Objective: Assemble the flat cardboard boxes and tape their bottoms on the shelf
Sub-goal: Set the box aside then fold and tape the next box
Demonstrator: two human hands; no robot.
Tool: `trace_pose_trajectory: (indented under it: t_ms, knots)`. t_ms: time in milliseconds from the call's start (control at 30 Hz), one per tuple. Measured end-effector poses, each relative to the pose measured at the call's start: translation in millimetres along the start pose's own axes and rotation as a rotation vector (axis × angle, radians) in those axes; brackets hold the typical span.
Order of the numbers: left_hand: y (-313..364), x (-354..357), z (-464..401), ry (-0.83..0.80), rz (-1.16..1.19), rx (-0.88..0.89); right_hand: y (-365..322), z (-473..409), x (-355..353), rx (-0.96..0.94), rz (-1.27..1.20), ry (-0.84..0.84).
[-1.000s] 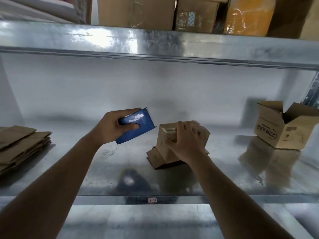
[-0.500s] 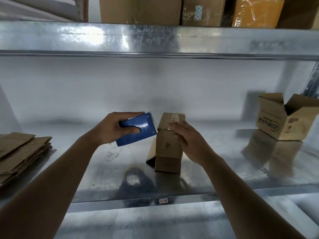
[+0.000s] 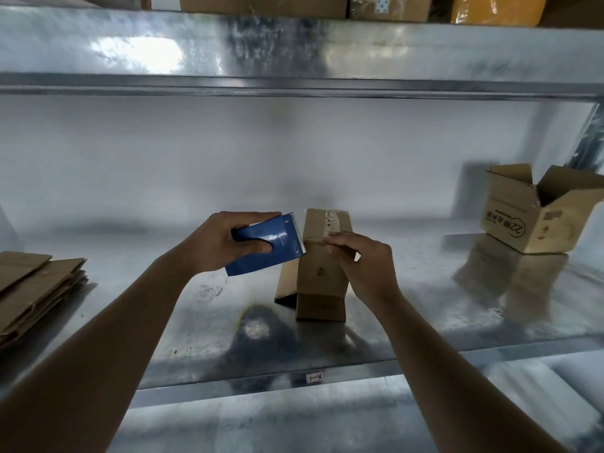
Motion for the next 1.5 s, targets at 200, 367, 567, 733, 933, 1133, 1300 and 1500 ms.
trace_pose_trajectory:
  t_ms: [200, 367, 567, 733, 933, 1133, 1300, 1500]
  knots:
    - [0.8, -0.3, 2.6, -0.013, 0.009, 0.009, 5.4, 6.6, 2.5, -0.006, 0.048, -0.025]
    - [1.7, -1.0, 2.7, -0.014, 0.006, 0.011, 0.2, 5.0, 3.3, -0.072, 0.078, -0.042]
    - [8.0, -4.6, 4.2, -0.004, 0.002, 0.02, -3.2, 0.0, 2.1, -0.003, 0.085, -0.054]
    - [15.9, -9.9, 8.6, -0.004, 0.014, 0.041, -4.9, -3.2, -3.4, 0.035, 0.032, -0.082]
    - [26.7, -11.9, 13.9, -0.024, 0.114, 0.06, -27.7, -5.0, -17.0, -0.082, 0.028, 0.111]
    - [36.1, -10.0, 14.9, -0.02, 0.178, 0.125, -60.9, -9.6, -5.0, 0.06, -0.306, -0.208]
    - [42.8, -7.4, 15.2, -0.024, 0.193, 0.145, -64.8, -9.8, -3.1, 0.124, -0.462, -0.255]
    - [51.6, -3.9, 16.5, -0.057, 0.196, 0.142, -62.0, -8.0, -9.1, 0.156, -0.577, -0.197]
Point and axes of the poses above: each hand's wrist, its own z-axis away from the middle knuckle, its own x-axis out of the palm, y = z × x, the point moved 5 cm from there along -z, towards the middle knuckle, and after that the axes turned 4 degrees about z, right-handed, at the moved point
